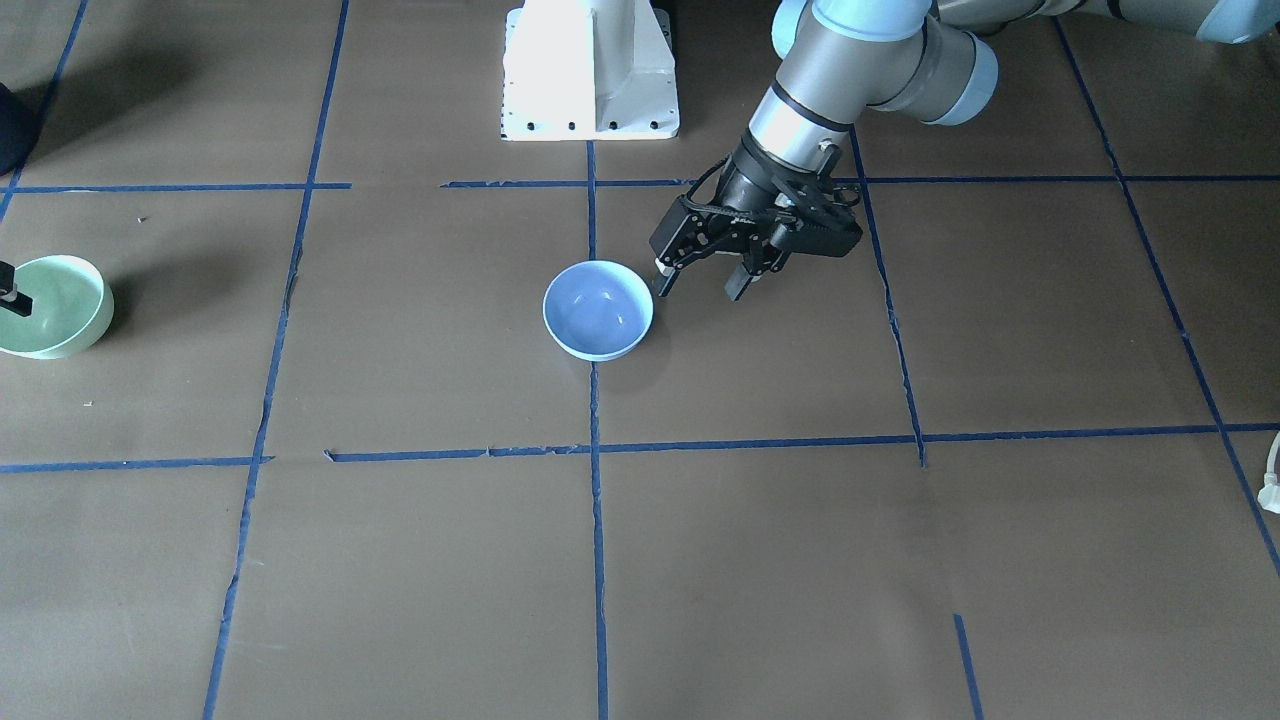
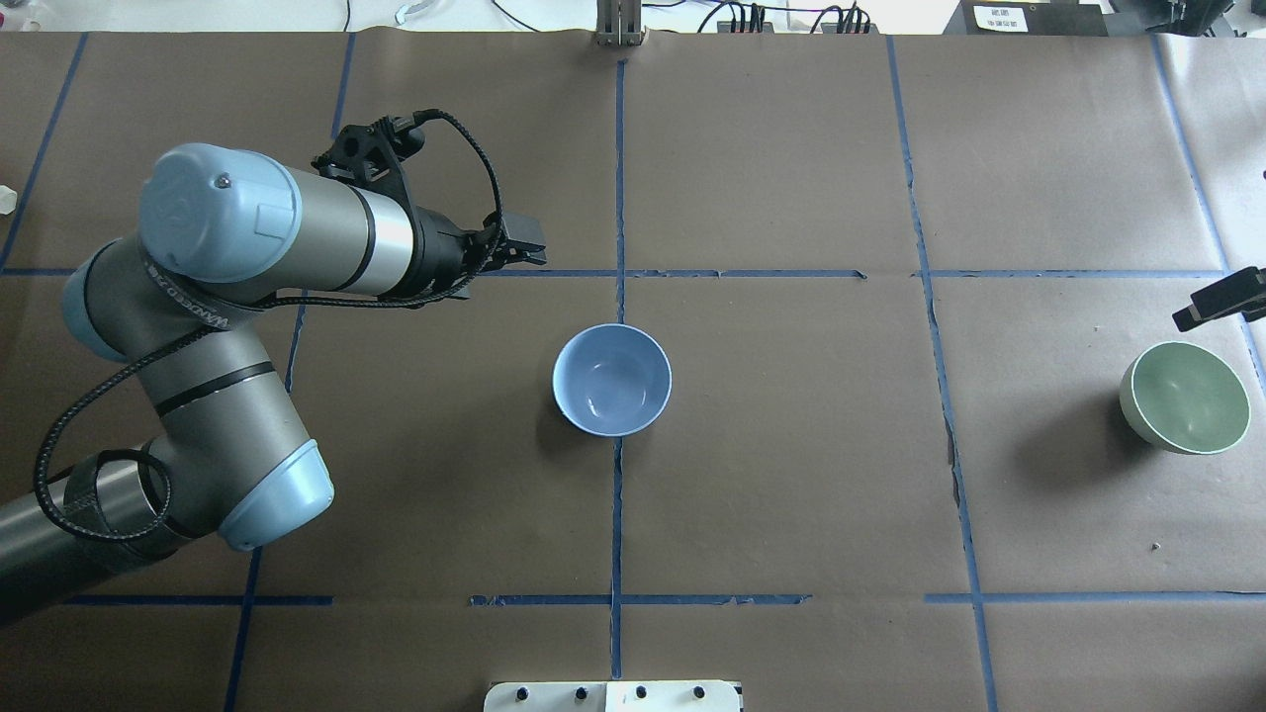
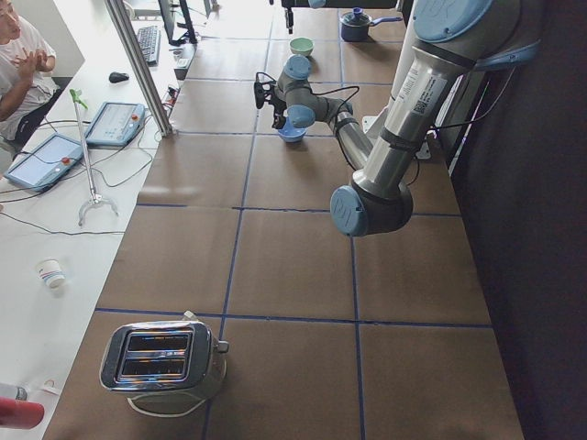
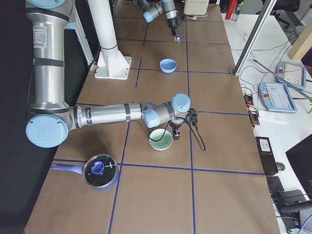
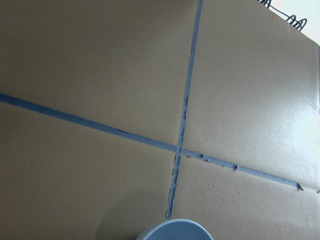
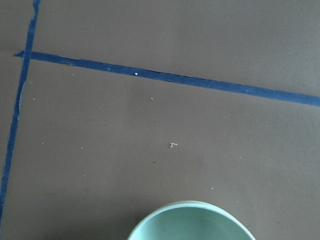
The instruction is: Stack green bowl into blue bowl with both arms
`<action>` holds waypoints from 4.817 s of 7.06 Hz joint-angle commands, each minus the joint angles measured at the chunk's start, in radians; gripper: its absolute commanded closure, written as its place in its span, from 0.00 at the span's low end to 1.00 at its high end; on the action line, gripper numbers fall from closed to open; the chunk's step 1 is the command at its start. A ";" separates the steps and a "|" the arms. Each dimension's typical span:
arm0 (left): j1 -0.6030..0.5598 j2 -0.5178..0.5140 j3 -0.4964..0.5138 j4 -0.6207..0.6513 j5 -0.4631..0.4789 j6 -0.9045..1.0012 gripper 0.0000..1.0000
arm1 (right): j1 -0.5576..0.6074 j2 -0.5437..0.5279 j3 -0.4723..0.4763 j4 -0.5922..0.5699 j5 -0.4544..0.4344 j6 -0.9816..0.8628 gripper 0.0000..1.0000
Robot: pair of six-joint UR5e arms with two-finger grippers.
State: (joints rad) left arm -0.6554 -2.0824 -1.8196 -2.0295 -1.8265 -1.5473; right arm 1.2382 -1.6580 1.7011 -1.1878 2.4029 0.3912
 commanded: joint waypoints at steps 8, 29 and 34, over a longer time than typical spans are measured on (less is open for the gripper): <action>-0.010 0.015 0.019 0.000 0.004 0.004 0.00 | -0.155 -0.108 -0.181 0.309 -0.116 0.229 0.84; -0.078 0.030 -0.075 -0.012 0.001 -0.005 0.00 | -0.792 0.649 -0.018 0.063 -0.599 1.345 1.00; -0.079 0.031 -0.076 -0.012 0.001 -0.005 0.00 | -0.792 0.652 -0.034 0.065 -0.630 1.347 1.00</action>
State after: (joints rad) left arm -0.7346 -2.0510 -1.8958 -2.0417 -1.8254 -1.5524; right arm 0.4464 -1.0060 1.6710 -1.1229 1.7756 1.7373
